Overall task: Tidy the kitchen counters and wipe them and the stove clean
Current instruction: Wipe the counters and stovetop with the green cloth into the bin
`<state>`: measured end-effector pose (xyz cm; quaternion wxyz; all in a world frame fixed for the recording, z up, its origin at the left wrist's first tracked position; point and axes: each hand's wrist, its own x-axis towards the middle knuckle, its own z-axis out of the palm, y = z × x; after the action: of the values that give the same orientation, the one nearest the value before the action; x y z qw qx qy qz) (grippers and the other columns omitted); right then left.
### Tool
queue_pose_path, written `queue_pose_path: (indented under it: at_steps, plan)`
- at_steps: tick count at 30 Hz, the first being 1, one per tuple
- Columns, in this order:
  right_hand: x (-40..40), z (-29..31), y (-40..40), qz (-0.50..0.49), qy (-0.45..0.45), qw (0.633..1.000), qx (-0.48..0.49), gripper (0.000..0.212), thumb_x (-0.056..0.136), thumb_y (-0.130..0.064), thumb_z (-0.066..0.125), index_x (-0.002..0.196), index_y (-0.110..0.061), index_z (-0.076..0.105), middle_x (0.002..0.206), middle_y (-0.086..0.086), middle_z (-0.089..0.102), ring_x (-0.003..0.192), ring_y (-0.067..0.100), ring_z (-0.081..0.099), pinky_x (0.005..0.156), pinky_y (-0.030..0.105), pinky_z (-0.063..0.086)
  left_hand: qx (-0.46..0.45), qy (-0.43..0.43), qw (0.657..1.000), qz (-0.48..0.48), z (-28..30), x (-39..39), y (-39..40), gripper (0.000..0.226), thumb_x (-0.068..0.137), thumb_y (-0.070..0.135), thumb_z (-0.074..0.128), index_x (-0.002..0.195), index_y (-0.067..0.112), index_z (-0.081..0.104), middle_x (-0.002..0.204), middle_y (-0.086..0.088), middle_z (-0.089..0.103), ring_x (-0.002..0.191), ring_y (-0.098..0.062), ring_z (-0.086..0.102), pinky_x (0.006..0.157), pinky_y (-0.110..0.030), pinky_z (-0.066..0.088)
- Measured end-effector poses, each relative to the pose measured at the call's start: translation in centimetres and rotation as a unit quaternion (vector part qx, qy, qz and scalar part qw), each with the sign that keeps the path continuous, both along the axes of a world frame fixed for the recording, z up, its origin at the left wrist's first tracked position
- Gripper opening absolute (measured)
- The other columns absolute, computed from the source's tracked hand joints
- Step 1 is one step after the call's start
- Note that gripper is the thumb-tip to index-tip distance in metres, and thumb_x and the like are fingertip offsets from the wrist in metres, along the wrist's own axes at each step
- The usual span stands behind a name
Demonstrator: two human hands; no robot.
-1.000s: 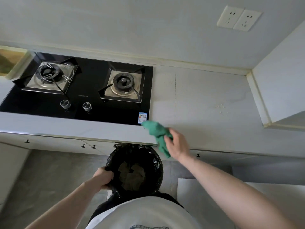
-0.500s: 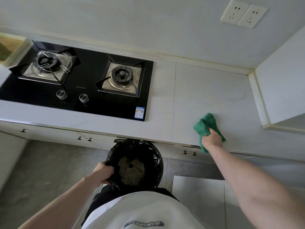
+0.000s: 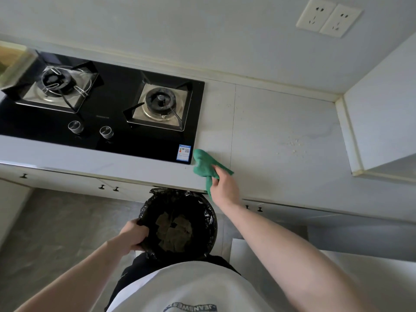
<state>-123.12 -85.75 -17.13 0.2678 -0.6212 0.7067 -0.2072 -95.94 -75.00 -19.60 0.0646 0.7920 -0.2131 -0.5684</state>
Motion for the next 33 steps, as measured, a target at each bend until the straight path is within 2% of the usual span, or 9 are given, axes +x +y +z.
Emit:
queue_pose_path:
  at_steps: [3,6,11,16,19,22,25,28,33]
  plan:
    - [-2.8,0.8,-1.7,-0.053,-0.010,0.996,-0.066,0.045,0.095,-0.011,0.055,0.134,-0.033,0.061,0.123,-0.011,0.070,0.104,0.015,0.067,0.083,0.027,0.055,0.004,-0.002,1.000,-0.006,-0.1,0.2,-0.1,0.034,0.084,-0.006,0.048,0.110,0.008,0.065,0.093,-0.022,0.075,0.067,-0.037,0.077,0.064,-0.055,0.064]
    - [-8.1,1.5,-4.3,-0.123,0.006,0.987,-0.101,0.046,0.094,-0.009,0.056,0.136,-0.029,0.061,0.128,-0.009,0.068,0.110,0.015,0.065,0.087,0.023,0.050,0.002,-0.011,1.000,-0.014,-0.1,0.4,-0.2,0.034,0.082,-0.004,0.049,0.108,0.010,0.067,0.092,-0.021,0.075,0.065,-0.035,0.077,0.063,-0.053,0.064]
    - [-17.8,0.8,-8.5,-0.207,0.074,0.973,-0.074,0.049,0.085,-0.004,0.049,0.130,-0.017,0.065,0.124,0.012,0.068,0.112,0.037,0.062,0.092,0.038,0.050,0.002,-0.022,0.999,-0.027,1.0,0.3,-0.6,0.032,0.083,-0.002,0.047,0.104,0.011,0.069,0.091,-0.017,0.074,0.062,-0.030,0.076,0.058,-0.044,0.065]
    - [-23.6,-0.1,-10.2,-0.241,0.128,0.962,-0.020,0.046,0.087,-0.007,0.053,0.131,-0.012,0.063,0.126,0.021,0.059,0.113,0.043,0.057,0.097,0.042,0.047,0.006,-0.033,0.999,-0.031,1.4,0.2,-0.9,0.031,0.085,-0.002,0.046,0.103,0.013,0.067,0.093,-0.017,0.072,0.068,-0.032,0.077,0.058,-0.043,0.065]
    - [-24.4,-1.3,-10.8,-0.230,0.144,0.962,0.020,0.050,0.089,-0.019,0.050,0.137,-0.011,0.060,0.132,0.023,0.056,0.118,0.044,0.056,0.104,0.044,0.047,0.007,-0.035,0.999,-0.018,1.1,0.0,-0.8,0.031,0.084,-0.003,0.046,0.098,0.013,0.068,0.092,-0.017,0.074,0.072,-0.034,0.077,0.061,-0.047,0.065]
    - [-23.9,-3.2,-11.1,-0.209,0.147,0.963,0.088,0.050,0.096,-0.018,0.055,0.146,-0.016,0.052,0.145,0.019,0.051,0.132,0.040,0.050,0.112,0.044,0.041,0.007,-0.041,0.999,-0.005,0.6,-0.4,-0.6,0.028,0.083,-0.003,0.047,0.097,0.009,0.069,0.088,-0.019,0.073,0.072,-0.037,0.076,0.065,-0.053,0.064]
    - [-22.9,-4.2,-11.7,-0.187,0.138,0.964,0.128,0.046,0.099,-0.019,0.052,0.145,-0.017,0.052,0.142,0.019,0.054,0.133,0.041,0.049,0.113,0.043,0.040,0.007,-0.039,0.999,0.005,0.5,-1.0,-0.6,0.026,0.084,-0.004,0.048,0.096,0.008,0.068,0.084,-0.018,0.071,0.072,-0.038,0.076,0.065,-0.054,0.064]
    - [-21.2,-4.0,-12.7,-0.164,0.134,0.968,0.133,0.046,0.100,-0.019,0.050,0.145,-0.018,0.052,0.142,0.016,0.055,0.134,0.041,0.047,0.112,0.042,0.040,0.007,-0.031,0.999,0.018,0.6,-1.4,-0.3,0.028,0.084,-0.007,0.047,0.097,0.007,0.068,0.082,-0.016,0.071,0.065,-0.033,0.074,0.060,-0.050,0.064]
    - [-15.0,-3.0,-13.6,-0.043,0.127,0.985,0.109,0.049,0.100,-0.017,0.051,0.148,-0.025,0.051,0.155,0.004,0.046,0.141,0.033,0.041,0.112,0.038,0.038,0.014,-0.030,0.999,0.030,0.5,-1.6,0.0,0.031,0.080,-0.006,0.050,0.099,0.010,0.069,0.087,-0.017,0.074,0.073,-0.038,0.076,0.063,-0.053,0.064]
